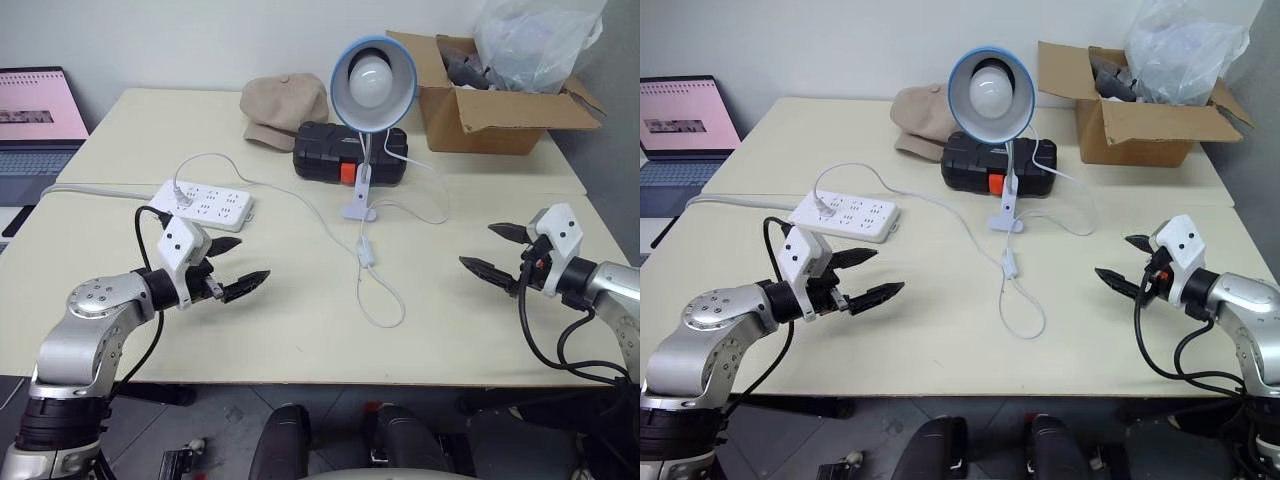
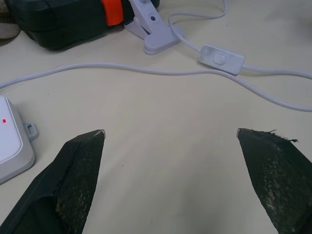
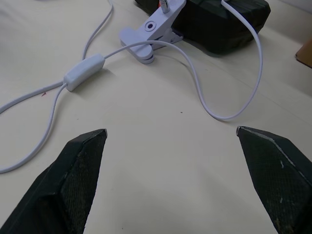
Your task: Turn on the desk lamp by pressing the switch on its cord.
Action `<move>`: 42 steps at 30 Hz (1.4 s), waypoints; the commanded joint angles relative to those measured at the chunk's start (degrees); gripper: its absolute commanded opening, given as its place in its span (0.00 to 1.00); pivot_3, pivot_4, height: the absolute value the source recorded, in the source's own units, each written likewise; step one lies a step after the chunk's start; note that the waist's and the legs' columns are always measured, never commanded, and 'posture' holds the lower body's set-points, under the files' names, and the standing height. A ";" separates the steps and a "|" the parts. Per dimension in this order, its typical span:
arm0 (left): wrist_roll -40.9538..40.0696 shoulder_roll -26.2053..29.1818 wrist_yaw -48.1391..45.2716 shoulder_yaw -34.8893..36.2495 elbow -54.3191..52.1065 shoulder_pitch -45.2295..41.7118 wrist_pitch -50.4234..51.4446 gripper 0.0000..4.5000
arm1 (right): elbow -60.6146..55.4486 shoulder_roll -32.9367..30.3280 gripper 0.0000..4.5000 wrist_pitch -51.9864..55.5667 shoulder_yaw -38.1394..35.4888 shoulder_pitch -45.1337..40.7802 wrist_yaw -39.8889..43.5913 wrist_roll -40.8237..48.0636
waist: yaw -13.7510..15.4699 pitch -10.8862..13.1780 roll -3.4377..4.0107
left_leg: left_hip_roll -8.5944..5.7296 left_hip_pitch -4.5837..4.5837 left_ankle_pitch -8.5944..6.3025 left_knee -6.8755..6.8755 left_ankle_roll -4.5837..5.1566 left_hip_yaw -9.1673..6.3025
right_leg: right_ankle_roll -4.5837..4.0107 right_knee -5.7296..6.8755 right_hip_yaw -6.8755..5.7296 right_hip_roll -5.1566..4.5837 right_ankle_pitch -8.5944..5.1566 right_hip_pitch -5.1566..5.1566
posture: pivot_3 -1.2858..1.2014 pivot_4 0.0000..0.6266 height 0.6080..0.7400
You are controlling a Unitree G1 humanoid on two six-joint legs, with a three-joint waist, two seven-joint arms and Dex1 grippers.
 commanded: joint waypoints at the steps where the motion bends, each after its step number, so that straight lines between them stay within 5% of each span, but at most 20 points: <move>1: -0.31 0.04 1.52 2.09 -2.76 0.60 -0.15 1.00 | -0.39 -0.35 0.99 -1.67 -1.14 -0.70 0.21 -0.39 | 0.00 0.00 0.00 | 0.00 0.00 0.00 0.00 0.00 0.00 | 0.00 0.00 0.00 0.00 0.00 0.00 | 0.52 0.24 1.00; 24: -2.02 4.18 -1.77 1.75 -10.28 3.73 1.10 1.00 | -5.47 -4.23 0.99 18.50 2.11 -6.84 1.68 6.56 | -0.03 0.01 0.01 | 0.01 0.00 0.00 0.00 0.00 -0.01 | -0.03 0.00 -0.01 0.00 -0.02 -0.01 | 0.52 0.24 1.00; 35: -2.96 3.11 -4.52 -0.91 -10.04 2.84 0.83 1.00 | -3.88 4.70 0.99 39.68 5.61 -20.98 -7.79 12.27 | -0.08 0.01 0.01 | 0.00 -0.04 0.00 -0.01 0.00 -0.04 | -0.04 0.01 -0.02 0.00 -0.02 -0.04 | 0.52 0.24 1.00; 42: -0.27 2.31 -4.79 -4.35 -8.43 1.36 -1.62 1.00 | 10.13 16.46 0.99 52.92 6.58 -34.89 -15.98 11.43 | -0.15 0.01 0.01 | 0.00 -0.11 0.00 -0.01 0.00 -0.04 | -0.05 0.02 -0.02 0.00 -0.01 -0.10 | 0.52 0.24 1.00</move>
